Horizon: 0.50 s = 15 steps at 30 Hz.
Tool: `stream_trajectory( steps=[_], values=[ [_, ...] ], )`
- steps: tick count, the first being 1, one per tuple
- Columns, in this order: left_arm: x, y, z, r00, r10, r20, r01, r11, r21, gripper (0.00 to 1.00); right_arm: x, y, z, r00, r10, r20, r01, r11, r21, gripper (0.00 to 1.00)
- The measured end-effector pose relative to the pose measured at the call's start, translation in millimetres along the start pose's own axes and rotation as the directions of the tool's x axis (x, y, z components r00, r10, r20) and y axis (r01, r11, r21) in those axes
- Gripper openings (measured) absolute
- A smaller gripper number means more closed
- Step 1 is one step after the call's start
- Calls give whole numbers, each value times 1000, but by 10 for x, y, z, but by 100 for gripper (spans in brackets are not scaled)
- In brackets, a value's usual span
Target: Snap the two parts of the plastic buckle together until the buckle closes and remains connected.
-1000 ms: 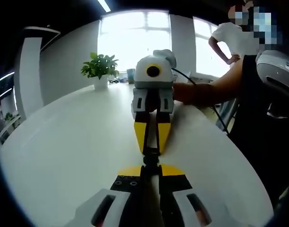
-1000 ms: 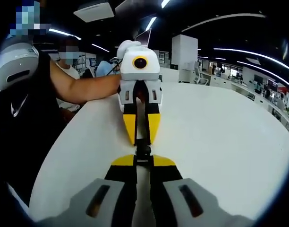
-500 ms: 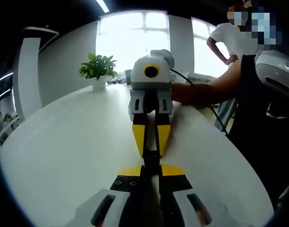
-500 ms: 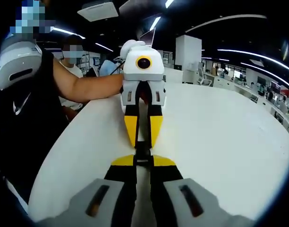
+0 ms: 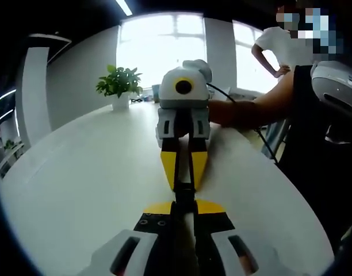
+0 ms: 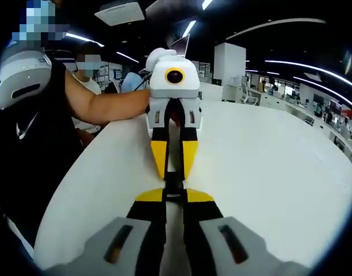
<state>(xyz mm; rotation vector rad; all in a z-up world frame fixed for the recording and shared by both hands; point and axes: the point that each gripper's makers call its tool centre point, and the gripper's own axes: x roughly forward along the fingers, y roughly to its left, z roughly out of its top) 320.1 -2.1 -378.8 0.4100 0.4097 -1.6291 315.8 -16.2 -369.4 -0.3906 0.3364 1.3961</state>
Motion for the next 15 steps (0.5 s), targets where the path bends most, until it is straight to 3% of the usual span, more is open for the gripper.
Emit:
stream_trajectory(
  steps=[8, 9, 10, 12, 13, 15],
  values=[
    [4, 11, 8, 1000, 6, 6, -6, 1000, 5, 10, 12, -16, -22, 1000, -4, -2, 4, 1000, 0, 9],
    [4, 32, 30, 1000, 16, 22, -17, 1000, 8, 15, 13, -26, -24, 1000, -7, -3, 7, 1000, 0, 9],
    [0, 60, 106, 997, 31, 68, -33, 999, 21, 28, 13, -29, -25, 1000, -7, -2, 7, 1000, 1, 9],
    [-37, 107, 283, 985, 58, 164, -56, 998, -15, 64, 12, -33, -28, 1000, -9, -2, 9, 1000, 2, 9],
    [-60, 133, 307, 982, 71, 174, -70, 997, -11, 68, 10, -39, -30, 1000, -11, -3, 11, 1000, 1, 9],
    [-79, 120, 267, 986, 64, 154, -63, 998, -10, 66, 6, -57, -37, 1000, -18, -6, 18, 1000, 1, 9]
  ],
)
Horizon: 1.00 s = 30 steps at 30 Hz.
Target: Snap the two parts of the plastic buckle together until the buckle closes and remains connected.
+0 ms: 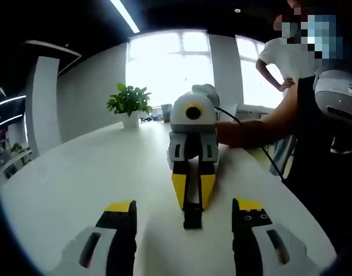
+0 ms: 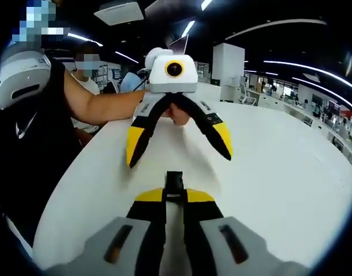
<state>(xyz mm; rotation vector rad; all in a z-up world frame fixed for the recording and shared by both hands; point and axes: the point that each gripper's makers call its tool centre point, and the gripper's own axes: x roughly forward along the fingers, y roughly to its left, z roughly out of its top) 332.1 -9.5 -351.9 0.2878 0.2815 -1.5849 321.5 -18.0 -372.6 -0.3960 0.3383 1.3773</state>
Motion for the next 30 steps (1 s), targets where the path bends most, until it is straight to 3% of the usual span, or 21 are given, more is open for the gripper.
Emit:
stream_trajectory(
  steps=[2, 4, 6, 15, 23, 26, 30],
  values=[
    [7, 28, -8, 1000, 15, 3, -15, 1000, -1, 77, -1, 4, 15, 1000, 6, 10, -6, 1000, 12, 9],
    [25, 82, 51, 998, 44, 37, -43, 999, -24, 99, -5, -14, 26, 1000, 0, 11, 0, 1000, 12, 9],
    [-1, 82, 107, 998, 38, 59, -36, 999, -36, 99, -14, -24, 43, 1000, 1, 17, -1, 1000, 18, 9],
    [-29, 144, 92, 996, 68, 62, -66, 997, -36, 99, -1, -42, 84, 1000, -3, 19, 3, 1000, 20, 9],
    [-177, 368, 152, 983, 157, 97, -151, 986, -65, 99, -10, -126, 131, 999, -37, 21, 36, 999, 28, 10],
    [-226, 425, 129, 979, 184, 83, -179, 981, -72, 99, -37, -167, 139, 998, -55, 22, 55, 998, 36, 10],
    [-282, 508, 103, 972, 226, 62, -220, 972, -86, 91, -86, -233, 181, 997, -70, 17, 69, 997, 38, 10]
  ],
)
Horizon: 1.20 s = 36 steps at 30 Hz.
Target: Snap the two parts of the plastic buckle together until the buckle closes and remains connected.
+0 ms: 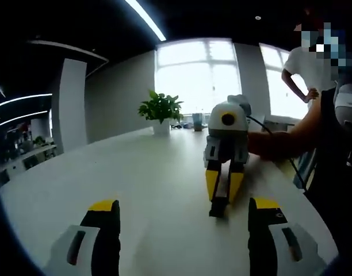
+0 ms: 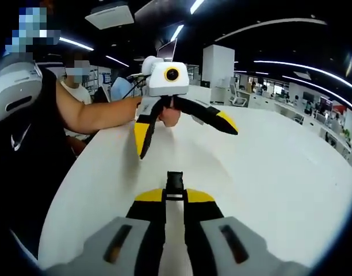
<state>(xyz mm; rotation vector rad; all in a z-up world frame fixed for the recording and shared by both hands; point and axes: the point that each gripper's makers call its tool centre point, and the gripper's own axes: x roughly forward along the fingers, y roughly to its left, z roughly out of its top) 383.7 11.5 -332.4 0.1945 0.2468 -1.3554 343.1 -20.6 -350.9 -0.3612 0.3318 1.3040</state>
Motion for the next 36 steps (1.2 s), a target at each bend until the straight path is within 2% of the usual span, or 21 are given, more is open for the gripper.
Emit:
stream_trajectory(
  steps=[11, 19, 29, 32, 33, 36],
  values=[
    [-7, 100, -4, 999, 46, 9, -46, 999, -15, 99, -4, -176, 51, 1000, -16, -9, 16, 1000, -6, 10],
    [-28, 166, -24, 997, 72, 3, -72, 997, -27, 99, 10, -241, 34, 1000, -14, -8, 14, 1000, -3, 10],
    [-43, 248, -31, 994, 111, -4, -111, 993, -46, 99, -16, -452, 99, 999, -50, -6, 50, 999, -7, 10],
    [-67, 294, -56, 992, 128, -22, -129, 990, -49, 92, 0, -509, 105, 998, -56, -9, 56, 998, -7, 10],
    [-74, 308, -58, 991, 133, -24, -134, 990, -50, 93, 9, -529, 104, 998, -58, -13, 58, 998, -9, 10],
    [-111, 369, -17, 988, 156, -3, -155, 986, -66, 95, 28, -607, 115, 997, -73, -16, 73, 997, -10, 10]
  ],
)
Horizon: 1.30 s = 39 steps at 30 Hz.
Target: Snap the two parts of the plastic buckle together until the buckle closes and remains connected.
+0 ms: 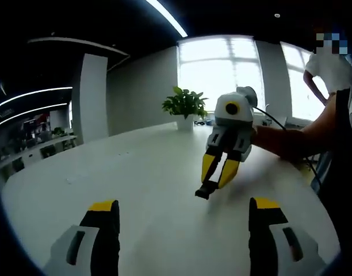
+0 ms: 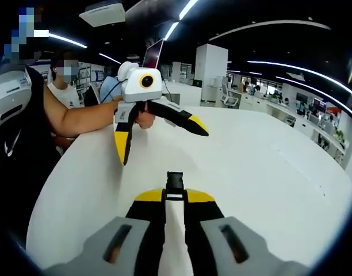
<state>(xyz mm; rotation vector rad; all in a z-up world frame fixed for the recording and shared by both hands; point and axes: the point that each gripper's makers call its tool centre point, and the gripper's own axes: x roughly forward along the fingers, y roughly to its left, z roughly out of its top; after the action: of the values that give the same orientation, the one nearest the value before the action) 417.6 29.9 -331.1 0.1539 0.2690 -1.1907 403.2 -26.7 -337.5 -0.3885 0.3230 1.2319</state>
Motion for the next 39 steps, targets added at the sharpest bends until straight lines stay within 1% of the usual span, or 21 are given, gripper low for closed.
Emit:
stream_trajectory(
  steps=[3, 5, 8, 11, 14, 21, 23, 27, 31, 32, 33, 35, 37, 38, 39],
  values=[
    [-17, 69, 27, 1000, 27, 15, -27, 1000, -10, 97, 9, -101, 12, 999, -32, 5, 31, 999, 8, 10],
    [-24, 105, 31, 999, 37, 17, -36, 999, -29, 97, 16, -122, 10, 1000, -31, 6, 30, 999, 14, 10],
    [-34, 181, 21, 997, 77, 9, -77, 997, -33, 95, 26, -167, -15, 999, -45, 0, 45, 999, 17, 10],
    [-43, 207, 25, 996, 90, 5, -90, 995, -37, 93, 37, -203, -38, 998, -56, -7, 56, 998, 22, 10],
    [-47, 212, 33, 996, 93, 6, -93, 995, -44, 92, 42, -248, -51, 997, -72, -13, 72, 997, 24, 10],
    [-28, 198, 43, 996, 86, 11, -86, 995, -54, 93, 35, -448, -36, 991, -130, -9, 131, 991, 40, 10],
    [-29, 199, 23, 996, 86, 0, -86, 995, -52, 91, 40, -487, -41, 991, -136, -9, 136, 990, 46, 10],
    [-23, 203, 21, 996, 87, 2, -87, 994, -59, 92, 64, -557, -69, 988, -153, -16, 154, 986, 58, 10],
    [-18, 201, 19, 997, 79, 9, -78, 993, -86, 96, 57, -646, -73, 983, -185, -13, 185, 980, 71, 10],
    [-18, 200, 15, 997, 80, 7, -79, 993, -86, 96, 47, -688, -67, 978, -208, -9, 208, 976, 70, 10],
    [-18, 201, 11, 997, 82, 6, -81, 993, -83, 96, 47, -699, -73, 979, -206, -11, 206, 976, 74, 10],
    [-17, 199, 1, 997, 81, 3, -80, 993, -88, 96, 34, -758, -71, 973, -231, -10, 231, 970, 77, 10],
    [-19, 204, -1, 996, 84, 3, -83, 993, -86, 96, 30, -780, -69, 973, -232, -8, 232, 969, 84, 10],
    [-20, 207, -5, 996, 84, 2, -84, 993, -87, 97, 22, -818, -64, 968, -250, -6, 250, 964, 87, 10],
    [-22, 207, -8, 996, 84, 2, -83, 993, -88, 97, 21, -834, -66, 968, -251, -8, 251, 964, 87, 10]
  ],
)
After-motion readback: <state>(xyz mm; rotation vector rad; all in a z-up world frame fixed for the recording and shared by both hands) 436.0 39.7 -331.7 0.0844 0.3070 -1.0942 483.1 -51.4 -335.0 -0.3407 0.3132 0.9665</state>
